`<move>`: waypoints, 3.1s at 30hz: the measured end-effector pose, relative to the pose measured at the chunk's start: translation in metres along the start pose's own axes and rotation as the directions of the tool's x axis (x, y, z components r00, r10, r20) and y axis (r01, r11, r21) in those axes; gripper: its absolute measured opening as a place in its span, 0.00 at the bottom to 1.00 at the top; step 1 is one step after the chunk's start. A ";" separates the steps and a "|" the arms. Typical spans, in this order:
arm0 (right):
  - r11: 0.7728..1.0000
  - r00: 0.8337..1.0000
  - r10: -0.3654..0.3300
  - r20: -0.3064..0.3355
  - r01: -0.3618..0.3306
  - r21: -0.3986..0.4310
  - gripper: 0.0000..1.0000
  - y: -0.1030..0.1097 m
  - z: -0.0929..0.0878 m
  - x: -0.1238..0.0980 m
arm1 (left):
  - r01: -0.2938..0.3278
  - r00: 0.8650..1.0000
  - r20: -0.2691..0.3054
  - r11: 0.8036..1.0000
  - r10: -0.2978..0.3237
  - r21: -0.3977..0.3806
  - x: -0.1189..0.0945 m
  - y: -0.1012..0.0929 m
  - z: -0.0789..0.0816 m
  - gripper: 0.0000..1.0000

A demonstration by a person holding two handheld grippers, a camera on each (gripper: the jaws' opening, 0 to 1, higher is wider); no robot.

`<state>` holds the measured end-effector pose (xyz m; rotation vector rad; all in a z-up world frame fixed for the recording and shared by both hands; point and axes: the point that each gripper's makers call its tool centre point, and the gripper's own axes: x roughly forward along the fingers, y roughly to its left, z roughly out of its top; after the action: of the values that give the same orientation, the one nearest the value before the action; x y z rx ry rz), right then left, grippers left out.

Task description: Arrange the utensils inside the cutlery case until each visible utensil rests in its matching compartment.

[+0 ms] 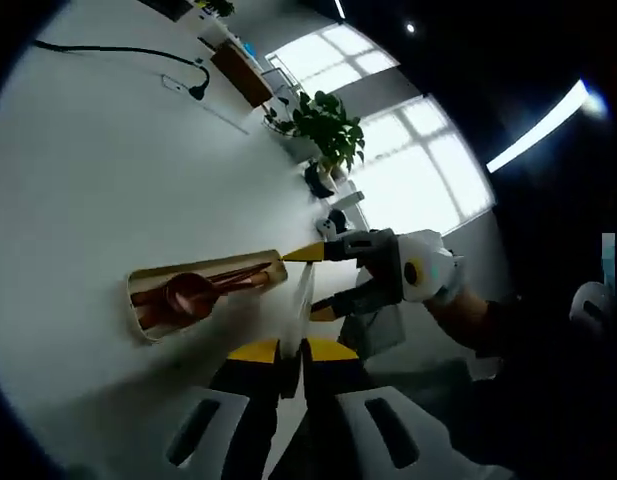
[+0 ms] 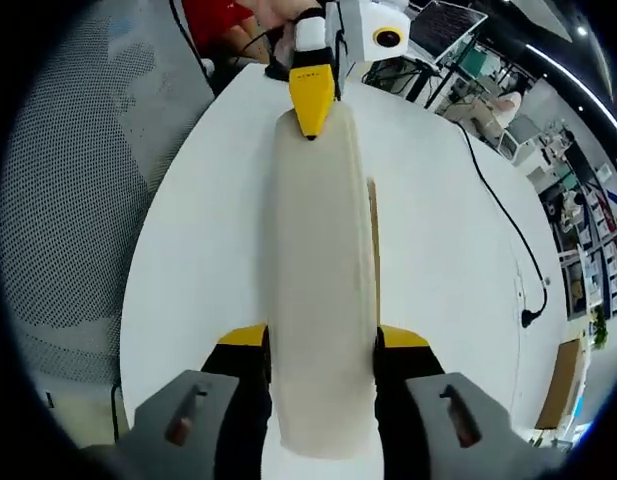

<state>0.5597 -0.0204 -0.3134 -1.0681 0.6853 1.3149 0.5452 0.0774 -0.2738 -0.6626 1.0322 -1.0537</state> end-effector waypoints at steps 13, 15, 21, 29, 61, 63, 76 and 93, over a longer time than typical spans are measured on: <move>0.973 0.970 0.214 -0.115 -0.201 0.116 0.38 -0.014 -0.010 0.029 | -0.080 0.996 0.015 0.992 0.082 -0.100 0.006 0.043 0.019 0.12; 0.962 0.962 0.249 -0.115 -0.233 0.141 0.38 -0.012 -0.010 0.031 | -0.095 0.995 0.021 0.990 0.098 -0.101 0.005 0.050 0.017 0.14; 0.941 0.943 0.309 -0.123 -0.285 0.181 0.37 -0.007 -0.014 0.042 | -0.217 0.971 0.092 0.975 0.221 -0.050 -0.016 0.072 0.029 0.22; 0.908 0.925 0.369 -0.093 -0.338 0.247 0.38 -0.005 -0.015 0.043 | -0.258 0.966 -0.004 0.965 0.258 0.039 -0.029 0.076 -0.001 0.28; 0.825 0.981 0.153 0.119 -0.193 0.531 0.10 -0.030 -0.008 -0.016 | -0.230 0.972 0.083 0.955 0.218 0.189 -0.029 0.036 0.023 0.01; 0.830 0.994 0.106 0.038 -0.110 0.548 0.00 -0.028 -0.029 -0.022 | -0.275 0.961 0.072 0.922 0.266 0.271 -0.027 0.035 0.034 0.01; 0.811 0.993 0.100 -0.059 -0.047 0.584 0.00 0.004 -0.055 -0.018 | -0.364 0.824 -0.220 0.786 0.522 0.500 -0.007 0.069 0.001 0.01; 0.810 0.954 0.186 -0.234 -0.015 0.586 0.00 0.003 -0.069 -0.004 | -0.415 0.749 -0.268 0.744 0.606 0.524 0.005 0.070 0.010 0.00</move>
<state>0.5670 -0.0846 -0.3379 -0.7178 1.2835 0.9414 0.5812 0.0987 -0.3306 0.2540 1.2074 -0.8827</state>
